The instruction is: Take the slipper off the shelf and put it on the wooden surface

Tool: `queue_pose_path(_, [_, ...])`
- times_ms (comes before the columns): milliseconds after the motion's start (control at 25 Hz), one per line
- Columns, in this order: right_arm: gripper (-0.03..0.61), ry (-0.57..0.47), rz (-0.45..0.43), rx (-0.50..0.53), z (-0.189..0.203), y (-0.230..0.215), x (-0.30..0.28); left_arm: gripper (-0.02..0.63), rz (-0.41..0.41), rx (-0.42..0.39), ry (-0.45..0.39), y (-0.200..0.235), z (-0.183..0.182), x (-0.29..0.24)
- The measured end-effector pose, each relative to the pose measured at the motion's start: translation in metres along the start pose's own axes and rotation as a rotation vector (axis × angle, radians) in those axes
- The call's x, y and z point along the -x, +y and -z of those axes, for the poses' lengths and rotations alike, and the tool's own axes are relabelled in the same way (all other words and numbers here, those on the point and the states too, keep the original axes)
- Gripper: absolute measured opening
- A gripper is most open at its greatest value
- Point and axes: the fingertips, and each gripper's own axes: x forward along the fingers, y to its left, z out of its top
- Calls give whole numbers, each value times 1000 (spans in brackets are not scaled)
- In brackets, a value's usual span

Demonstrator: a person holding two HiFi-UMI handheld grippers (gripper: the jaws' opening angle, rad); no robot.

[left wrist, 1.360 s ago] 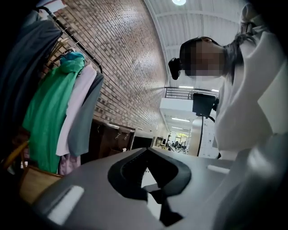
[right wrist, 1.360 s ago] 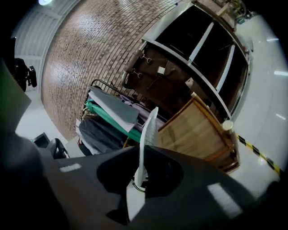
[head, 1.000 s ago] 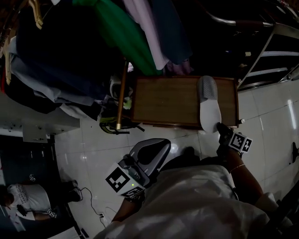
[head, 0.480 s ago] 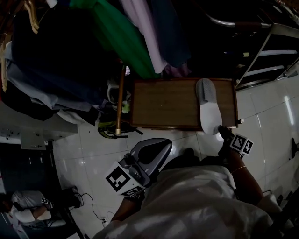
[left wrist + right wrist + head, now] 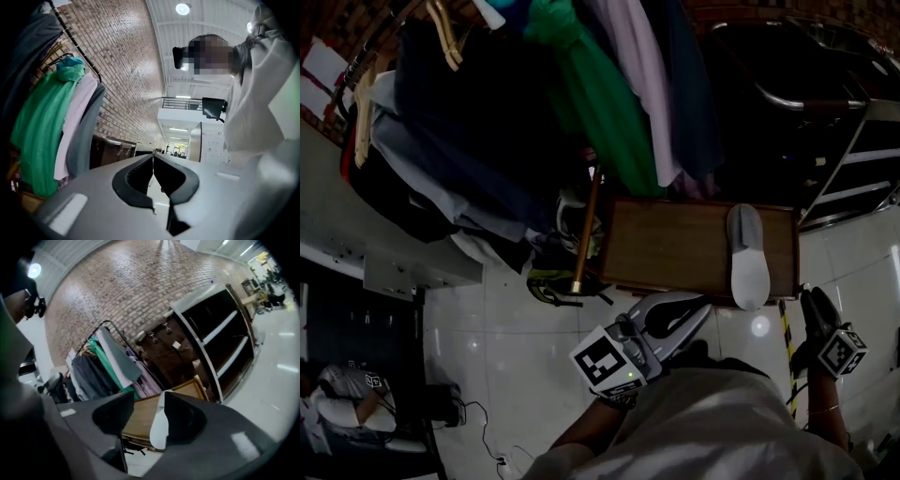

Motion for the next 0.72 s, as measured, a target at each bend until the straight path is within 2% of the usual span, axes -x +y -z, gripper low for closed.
queue_pose_path(80, [193, -6, -114, 83, -12, 39, 3, 3, -19, -1, -8, -12, -4, -3])
queue_pose_path(200, [202, 20, -271, 192, -15, 93, 10, 3, -43, 45, -16, -38, -4, -6])
queue_pose_path(320, [222, 55, -411, 273, -18, 136, 31, 0, -25, 30, 46, -75, 4, -10])
queue_pose_path(400, [229, 37, -500, 313, -30, 167, 51, 0, -50, 2, 75, -90, 3, -8])
queue_pose_path(480, [229, -16, -580, 359, -46, 195, 73, 0, -93, 17, 50, -102, -2, -6])
queue_pose_path(560, [223, -39, -603, 428, -49, 202, 81, 0, -126, 32, 14, -110, -5, -7])
queue_pose_path(640, [221, -14, -572, 487, -35, 191, 80, 0, -133, 38, -8, -116, -3, -7])
queue_pose_path(720, [217, 12, -532, 493, -18, 183, 88, 0, -113, 59, -12, -126, 5, -6])
